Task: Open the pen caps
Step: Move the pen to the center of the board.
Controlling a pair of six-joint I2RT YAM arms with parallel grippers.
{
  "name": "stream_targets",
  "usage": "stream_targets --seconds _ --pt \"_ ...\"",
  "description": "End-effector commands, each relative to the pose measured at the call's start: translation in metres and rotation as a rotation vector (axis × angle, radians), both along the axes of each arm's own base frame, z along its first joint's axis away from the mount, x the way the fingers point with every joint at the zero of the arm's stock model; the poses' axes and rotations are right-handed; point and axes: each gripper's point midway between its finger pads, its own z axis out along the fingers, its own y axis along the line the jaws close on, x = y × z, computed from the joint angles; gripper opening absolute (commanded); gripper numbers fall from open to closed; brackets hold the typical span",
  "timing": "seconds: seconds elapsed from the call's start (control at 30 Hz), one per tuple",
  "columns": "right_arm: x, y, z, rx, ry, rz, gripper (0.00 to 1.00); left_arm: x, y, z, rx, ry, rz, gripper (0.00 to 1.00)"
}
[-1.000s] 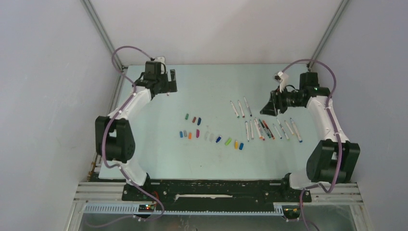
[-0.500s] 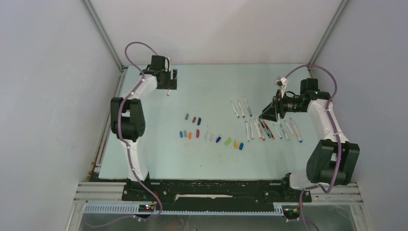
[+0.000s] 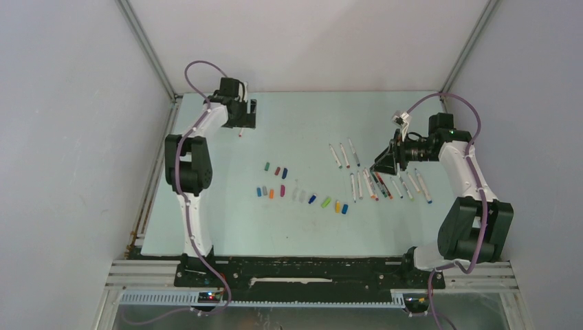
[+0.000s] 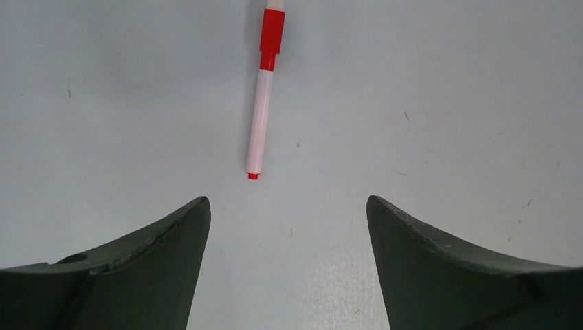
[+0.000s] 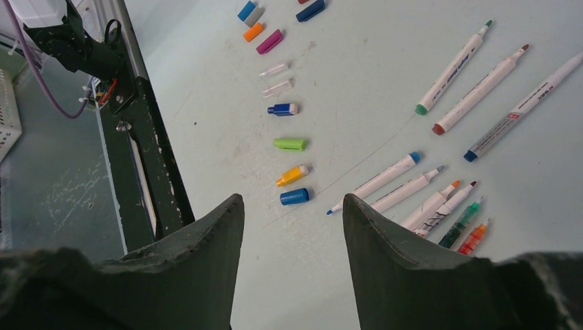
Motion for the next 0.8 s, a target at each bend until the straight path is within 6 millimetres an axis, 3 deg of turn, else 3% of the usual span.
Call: stream_targets --seconds 0.0,0.4,0.47,0.77 --pt "0.000 0.001 0.004 0.023 -0.023 0.017 0.57 0.013 0.000 0.006 -0.016 -0.007 0.004 0.86" --pt "-0.003 0.000 0.007 0.027 -0.041 0.023 0.57 0.025 -0.002 -0.001 -0.054 0.055 0.034 0.80" --pt "-0.004 -0.001 0.010 0.036 -0.049 0.023 0.57 0.024 0.002 -0.011 -0.047 0.092 0.060 0.78" --pt "-0.005 -0.001 0.012 0.056 -0.052 0.025 0.57 0.038 0.019 -0.014 -0.082 0.109 0.163 0.65"
